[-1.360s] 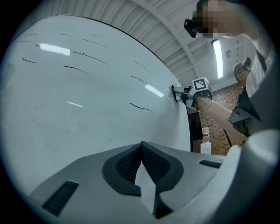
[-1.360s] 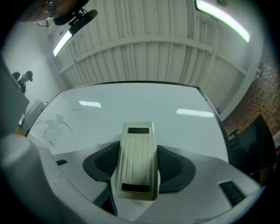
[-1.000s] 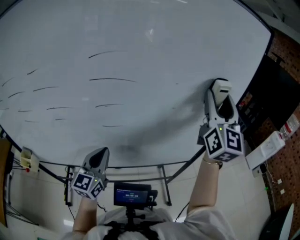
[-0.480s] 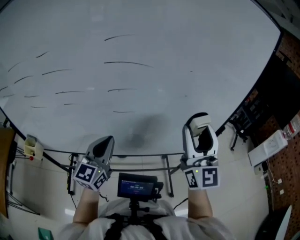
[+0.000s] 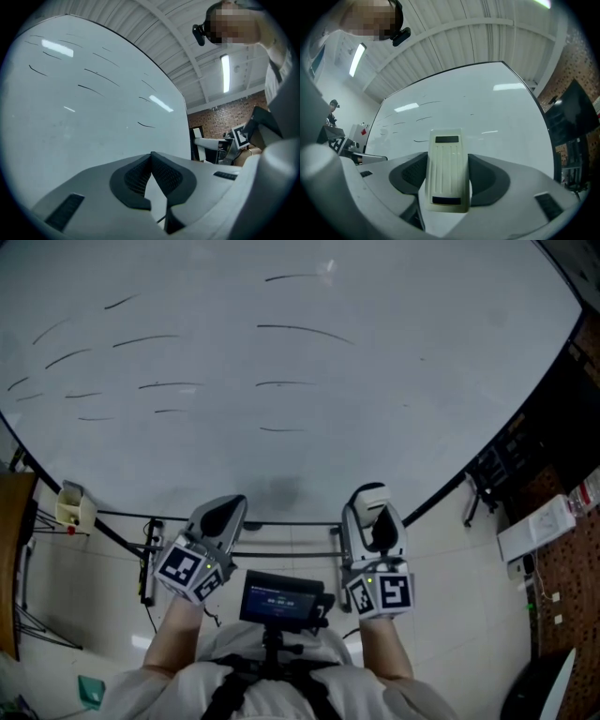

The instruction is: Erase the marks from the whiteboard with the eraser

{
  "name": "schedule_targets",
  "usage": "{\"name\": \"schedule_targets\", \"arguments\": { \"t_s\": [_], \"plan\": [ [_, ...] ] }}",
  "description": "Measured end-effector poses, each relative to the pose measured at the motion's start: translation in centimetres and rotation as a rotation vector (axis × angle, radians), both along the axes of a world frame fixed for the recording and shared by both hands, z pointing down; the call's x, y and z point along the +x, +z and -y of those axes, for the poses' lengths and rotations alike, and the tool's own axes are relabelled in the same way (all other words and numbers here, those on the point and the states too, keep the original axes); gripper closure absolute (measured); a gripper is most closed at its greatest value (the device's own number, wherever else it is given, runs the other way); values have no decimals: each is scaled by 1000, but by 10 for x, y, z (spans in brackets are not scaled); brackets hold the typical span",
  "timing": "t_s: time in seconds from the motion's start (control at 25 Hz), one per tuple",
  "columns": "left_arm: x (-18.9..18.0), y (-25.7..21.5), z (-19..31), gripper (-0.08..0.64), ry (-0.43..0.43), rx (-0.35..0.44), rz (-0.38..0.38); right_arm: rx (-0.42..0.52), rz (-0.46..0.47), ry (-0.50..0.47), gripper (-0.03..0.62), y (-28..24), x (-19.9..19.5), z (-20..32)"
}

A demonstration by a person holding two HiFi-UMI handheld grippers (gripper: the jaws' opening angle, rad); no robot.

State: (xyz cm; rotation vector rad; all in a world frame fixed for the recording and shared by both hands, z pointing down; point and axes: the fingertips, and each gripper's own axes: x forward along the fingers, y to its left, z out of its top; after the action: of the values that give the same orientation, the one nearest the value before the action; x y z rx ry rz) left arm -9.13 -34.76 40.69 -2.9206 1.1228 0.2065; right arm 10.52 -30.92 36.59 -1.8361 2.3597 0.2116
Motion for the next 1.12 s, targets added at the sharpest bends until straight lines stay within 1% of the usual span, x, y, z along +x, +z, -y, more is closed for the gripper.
{"name": "schedule_targets", "arguments": {
  "t_s": [0.08, 0.2, 0.36, 0.56, 0.68, 0.84, 0.92, 1.0, 1.12],
  "plan": [
    [-1, 0, -7, 568, 25, 6, 0, -7, -6, 12, 333, 2, -6, -8],
    [-9, 5, -15, 568, 35, 4, -6, -19, -21, 26, 333, 7, -15, -19],
    [-19, 15, -22, 568, 26, -16, -14, -34, -23, 23, 333, 17, -23, -27],
    [-24, 20, -43, 568, -6, -6, -5, -53, -31, 8, 333, 26, -24, -43],
    [-24, 15, -58, 568, -26, 7, -6, -53, -13, -3, 333, 27, -21, -54],
    [-18, 6, -93, 568, -59, 41, -17, -63, 6, -15, 333, 32, -9, -82],
    [-11, 5, -114, 568, -69, 49, -24, -92, 47, -32, 333, 39, 0, -100],
    [-1, 8, -140, 568, -73, 37, -33, -127, 87, -53, 333, 47, 10, -119],
    [17, 17, -183, 568, -89, 10, -34, -156, 80, -77, 333, 56, 26, -154]
  ]
}}
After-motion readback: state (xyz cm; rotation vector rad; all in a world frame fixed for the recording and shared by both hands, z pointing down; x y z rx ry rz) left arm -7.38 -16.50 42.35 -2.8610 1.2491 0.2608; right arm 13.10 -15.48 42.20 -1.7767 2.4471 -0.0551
